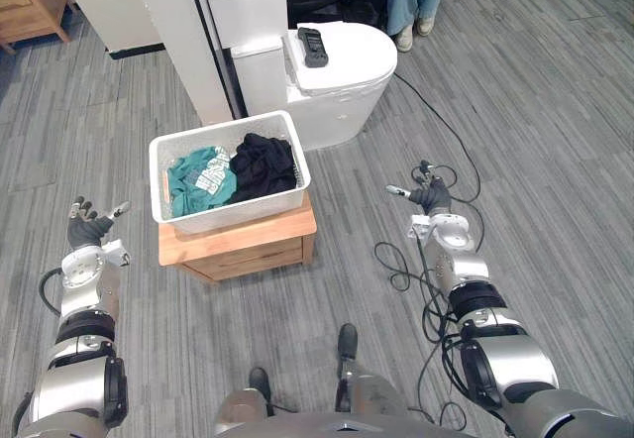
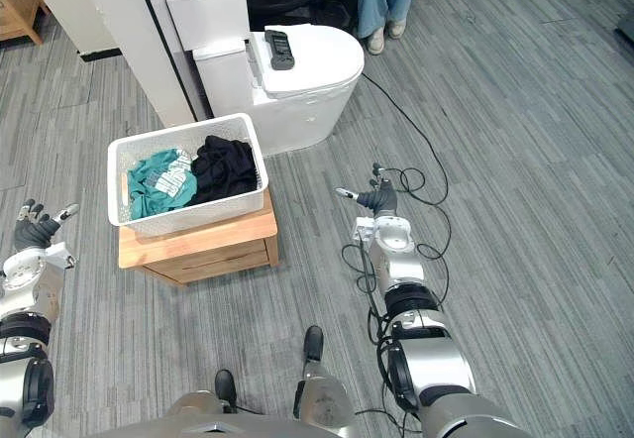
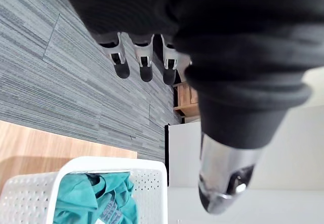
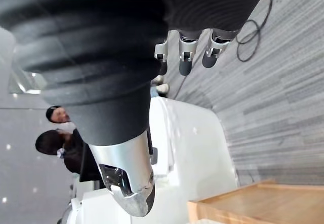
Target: Pick up the laundry basket with both hands and put the clothes into the washing machine.
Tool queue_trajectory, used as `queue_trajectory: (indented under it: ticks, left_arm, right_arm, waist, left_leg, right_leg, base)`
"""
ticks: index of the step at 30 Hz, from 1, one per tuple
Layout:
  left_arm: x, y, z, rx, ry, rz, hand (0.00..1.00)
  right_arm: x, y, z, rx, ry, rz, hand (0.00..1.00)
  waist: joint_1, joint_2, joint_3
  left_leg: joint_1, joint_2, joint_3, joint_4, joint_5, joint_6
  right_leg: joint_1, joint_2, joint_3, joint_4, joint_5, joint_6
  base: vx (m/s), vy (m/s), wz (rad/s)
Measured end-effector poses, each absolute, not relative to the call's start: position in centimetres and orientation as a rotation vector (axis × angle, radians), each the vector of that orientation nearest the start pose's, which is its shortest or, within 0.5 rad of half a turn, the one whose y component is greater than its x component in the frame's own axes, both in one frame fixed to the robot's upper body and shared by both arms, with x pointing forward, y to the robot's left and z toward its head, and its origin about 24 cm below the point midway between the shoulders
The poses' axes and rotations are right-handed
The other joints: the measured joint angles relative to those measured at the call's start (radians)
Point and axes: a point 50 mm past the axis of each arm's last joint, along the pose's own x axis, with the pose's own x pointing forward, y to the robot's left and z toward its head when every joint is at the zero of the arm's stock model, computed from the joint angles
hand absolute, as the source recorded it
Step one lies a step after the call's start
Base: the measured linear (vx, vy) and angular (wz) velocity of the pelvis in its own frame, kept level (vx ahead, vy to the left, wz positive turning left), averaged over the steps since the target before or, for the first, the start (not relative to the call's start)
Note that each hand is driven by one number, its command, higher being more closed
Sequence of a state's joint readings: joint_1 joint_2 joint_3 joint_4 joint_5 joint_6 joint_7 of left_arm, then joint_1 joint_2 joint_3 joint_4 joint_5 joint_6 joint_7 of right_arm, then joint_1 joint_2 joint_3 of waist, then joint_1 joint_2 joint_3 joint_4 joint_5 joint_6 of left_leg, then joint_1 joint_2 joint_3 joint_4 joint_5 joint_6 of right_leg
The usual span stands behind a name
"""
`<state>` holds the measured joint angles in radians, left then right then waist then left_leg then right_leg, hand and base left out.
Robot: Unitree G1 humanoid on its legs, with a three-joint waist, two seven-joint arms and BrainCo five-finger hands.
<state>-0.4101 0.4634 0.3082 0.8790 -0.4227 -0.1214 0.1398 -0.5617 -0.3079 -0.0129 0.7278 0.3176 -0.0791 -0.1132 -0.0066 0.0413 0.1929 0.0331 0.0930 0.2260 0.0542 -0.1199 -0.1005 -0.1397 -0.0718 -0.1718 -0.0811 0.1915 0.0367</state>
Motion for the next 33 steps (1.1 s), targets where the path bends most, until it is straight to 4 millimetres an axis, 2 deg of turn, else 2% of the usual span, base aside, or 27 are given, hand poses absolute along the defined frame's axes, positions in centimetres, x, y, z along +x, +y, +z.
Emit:
queue_trajectory:
  ticks: [2,6,7,8,9,10,12,13,14,15,16,18,19,20,21,22,23,25,26,27,28,29,30,31,33]
  left_arm:
    - [28.6,32.9,1.9,-0.165,0.187,0.616,0.0]
    - [28.3,29.0,0.3,-0.203,0.194,0.525,0.0]
    - [28.5,26.9,-0.4,-0.224,0.21,0.478,0.0]
    - [28.5,25.0,-0.9,-0.231,0.225,0.426,0.0]
    - [28.5,24.2,-1.2,-0.231,0.235,0.402,0.0]
    - [28.3,22.8,-1.9,-0.228,0.261,0.362,0.0]
    - [27.5,22.5,-2.5,-0.219,0.279,0.35,0.0]
    - [27.3,22.6,-2.6,-0.219,0.282,0.352,0.0]
    - [27.2,22.6,-2.6,-0.22,0.28,0.356,0.0]
    - [27.3,22.6,-2.4,-0.221,0.271,0.361,0.0]
    - [27.3,22.7,-2.3,-0.221,0.266,0.361,0.0]
    - [27.3,22.8,-2.1,-0.234,0.255,0.368,0.0]
    - [27.3,22.8,-2.1,-0.238,0.254,0.369,0.0]
    - [27.3,22.8,-2.1,-0.244,0.253,0.37,0.0]
    - [27.1,22.7,-2.2,-0.247,0.256,0.372,0.0]
    - [27.0,22.5,-2.4,-0.251,0.262,0.369,0.0]
    - [26.6,21.9,-3.0,-0.265,0.282,0.364,0.0]
    - [26.0,21.6,-3.6,-0.274,0.303,0.365,0.0]
    - [25.5,21.3,-4.2,-0.284,0.324,0.368,0.0]
    - [24.9,21.0,-4.7,-0.296,0.345,0.372,0.0]
    - [24.7,20.9,-4.9,-0.302,0.352,0.375,0.0]
    - [24.2,20.6,-5.4,-0.316,0.368,0.383,0.0]
    - [23.9,20.5,-5.6,-0.324,0.374,0.388,0.0]
    - [23.5,20.2,-5.8,-0.334,0.379,0.391,0.0]
    - [23.2,20.0,-5.8,-0.35,0.375,0.395,0.0]
  right_arm:
    - [35.1,-21.7,6.0,0.021,0.085,-0.185,0.0]
    - [34.7,-21.9,5.1,0.034,0.117,-0.201,0.0]
    - [34.0,-22.5,4.4,0.048,0.137,-0.227,0.0]
    - [33.2,-23.0,3.2,0.05,0.169,-0.244,0.0]
    - [32.8,-23.1,2.6,0.053,0.189,-0.252,0.0]
    - [31.9,-23.2,1.3,0.066,0.231,-0.263,0.0]
    - [31.5,-22.3,0.5,0.089,0.261,-0.251,0.0]
    - [31.5,-22.0,0.3,0.096,0.265,-0.246,0.0]
    - [31.5,-21.8,0.3,0.102,0.265,-0.242,0.0]
    - [31.6,-21.8,0.4,0.103,0.262,-0.241,0.0]
    - [31.7,-21.8,0.6,0.104,0.256,-0.24,0.0]
    - [32.8,-22.0,2.1,0.097,0.21,-0.238,0.0]
    - [33.1,-22.2,2.5,0.093,0.198,-0.24,0.0]
    - [33.4,-22.6,3.2,0.097,0.178,-0.255,0.0]
    - [33.4,-23.2,3.5,0.089,0.167,-0.268,0.0]
    - [33.5,-23.6,3.8,0.084,0.156,-0.277,0.0]
    - [33.4,-24.4,4.2,0.069,0.147,-0.292,0.0]
    - [33.5,-24.8,4.6,0.065,0.134,-0.302,0.0]
    - [33.5,-24.9,4.7,0.068,0.13,-0.306,0.0]
    - [33.4,-24.8,4.5,0.067,0.133,-0.304,0.0]
    - [33.2,-24.8,4.4,0.063,0.136,-0.3,0.0]
    - [32.9,-24.3,4.0,0.057,0.138,-0.284,0.0]
    - [32.8,-23.9,3.9,0.055,0.137,-0.271,0.0]
    - [32.7,-23.0,3.8,0.055,0.13,-0.241,0.0]
    - [32.8,-21.9,3.6,0.081,0.126,-0.222,0.0]
  waist:
    - [0.0,0.0,0.0]
    - [0.005,0.011,0.006]
    - [-0.001,0.022,0.015]
    - [-0.015,0.029,0.021]
    - [-0.02,0.03,0.025]
    - [-0.031,0.022,0.034]
    - [-0.036,0.009,0.05]
    - [-0.036,0.009,0.055]
    - [-0.033,0.007,0.068]
    - [-0.022,0.005,0.069]
    - [-0.019,0.004,0.069]
    - [-0.022,0.002,0.071]
    - [-0.023,0.0,0.07]
    - [-0.029,-0.009,0.065]
    - [-0.038,-0.017,0.047]
    - [-0.042,-0.002,0.041]
    - [-0.044,0.043,0.016]
    - [-0.04,0.051,0.01]
    - [-0.044,0.051,0.01]
    - [-0.049,0.051,0.01]
    - [-0.049,0.051,0.01]
    - [-0.039,0.05,0.011]
    - [-0.028,0.049,0.012]
    - [-0.012,0.048,0.013]
    - [0.005,0.041,0.017]
  left_leg:
    - [0.004,-0.005,0.003,0.016,-0.012,0.008]
    - [0.003,-0.006,-0.001,0.113,-0.067,0.025]
    - [0.002,-0.009,-0.019,0.142,-0.08,0.037]
    - [0.004,-0.016,-0.046,0.171,-0.1,0.05]
    - [0.005,-0.022,-0.06,0.188,-0.108,0.057]
    - [0.009,-0.041,-0.086,0.229,-0.132,0.075]
    - [0.025,-0.056,-0.096,0.26,-0.157,0.085]
    - [0.03,-0.055,-0.1,0.262,-0.162,0.09]
    - [0.044,-0.054,-0.111,0.26,-0.161,0.096]
    - [0.033,-0.048,-0.114,0.254,-0.162,0.095]
    - [0.03,-0.047,-0.114,0.248,-0.162,0.095]
    - [0.032,-0.045,-0.114,0.214,-0.163,0.085]
    - [0.041,-0.045,-0.114,0.203,-0.161,0.078]
    - [0.053,-0.04,-0.122,0.197,-0.17,0.054]
    - [0.055,-0.028,-0.145,0.205,-0.189,0.014]
    - [0.05,-0.002,-0.154,0.205,-0.198,-0.001]
    - [0.045,0.051,-0.178,0.203,-0.185,-0.03]
    - [0.037,0.089,-0.19,0.219,-0.126,-0.055]
    - [0.026,0.098,-0.203,0.271,-0.088,-0.073]
    - [-0.025,0.1,-0.227,0.397,-0.045,-0.085]
    - [-0.062,0.1,-0.238,0.482,-0.011,-0.09]
    - [-0.13,0.101,-0.257,0.652,0.092,-0.091]
    - [-0.161,0.107,-0.256,0.739,0.107,-0.098]
    - [-0.221,0.108,-0.247,0.879,0.089,-0.09]
    - [-0.279,0.137,-0.179,0.909,0.039,-0.031]
  right_leg:
    - [0.009,-0.007,0.005,0.0,0.002,0.003]
    - [0.029,-0.02,0.027,0.049,-0.007,0.012]
    - [0.013,-0.037,0.025,0.147,-0.052,0.018]
    - [-0.038,-0.064,0.026,0.316,-0.108,0.02]
    - [-0.07,-0.081,0.031,0.408,-0.123,0.014]
    - [-0.157,-0.114,0.06,0.637,-0.119,-0.009]
    - [-0.226,-0.134,0.102,0.801,-0.057,-0.079]
    - [-0.245,-0.139,0.108,0.827,-0.037,-0.081]
    - [-0.266,-0.148,0.097,0.855,-0.083,-0.071]
    - [-0.28,-0.148,0.073,0.805,-0.135,-0.054]
    - [-0.281,-0.147,0.064,0.753,-0.145,-0.047]
    - [-0.233,-0.136,0.018,0.406,-0.12,-0.001]
    - [-0.21,-0.13,0.019,0.326,-0.105,0.007]
    - [-0.175,-0.126,0.027,0.263,-0.095,-0.006]
    - [-0.156,-0.116,0.023,0.247,-0.045,-0.001]
    - [-0.159,-0.102,0.001,0.26,-0.036,0.006]
    - [-0.164,-0.054,-0.036,0.274,-0.08,-0.002]
    - [-0.158,-0.017,-0.052,0.294,-0.113,-0.027]
    - [-0.138,-0.008,-0.062,0.308,-0.141,-0.034]
    - [-0.103,-0.007,-0.074,0.306,-0.167,-0.039]
    - [-0.081,-0.008,-0.081,0.299,-0.178,-0.041]
    - [-0.028,-0.007,-0.087,0.275,-0.189,-0.047]
    - [-0.002,-0.006,-0.084,0.262,-0.192,-0.052]
    - [0.043,-0.002,-0.072,0.236,-0.195,-0.056]
    - [0.098,-0.004,-0.056,0.2,-0.195,-0.056]
  base:
    - [0.0,0.065,-0.06]
    - [-0.03,0.103,-0.02]
    - [-0.1,0.139,0.48]
    - [-0.12,0.156,0.61]
    - [-0.16,0.175,0.73]
    - [-0.15,0.137,0.57]
    - [-0.1,0.073,0.3]
    - [-0.01,0.016,0.08]
    - [0.01,-0.003,0.1]
    - [0.04,-0.025,0.09]
    - [0.06,-0.076,0.04]
    - [0.17,-0.169,0.0]
    - [0.3,-0.274,0.17]
    - [0.38,-0.347,0.38]
    - [0.33,-0.326,0.45]
    - [0.41,-0.3,0.44]
    - [0.35,-0.203,0.22]
    - [0.4,-0.227,0.04]
    - [0.5,-0.304,0.07]
    - [0.4,-0.231,0.17]
    - [0.44,-0.226,0.21]
    - [0.26,-0.099,0.08]
    - [0.31,-0.096,-0.13]
    - [0.28,-0.067,-0.31]
    - [0.25,-0.029,-0.29]
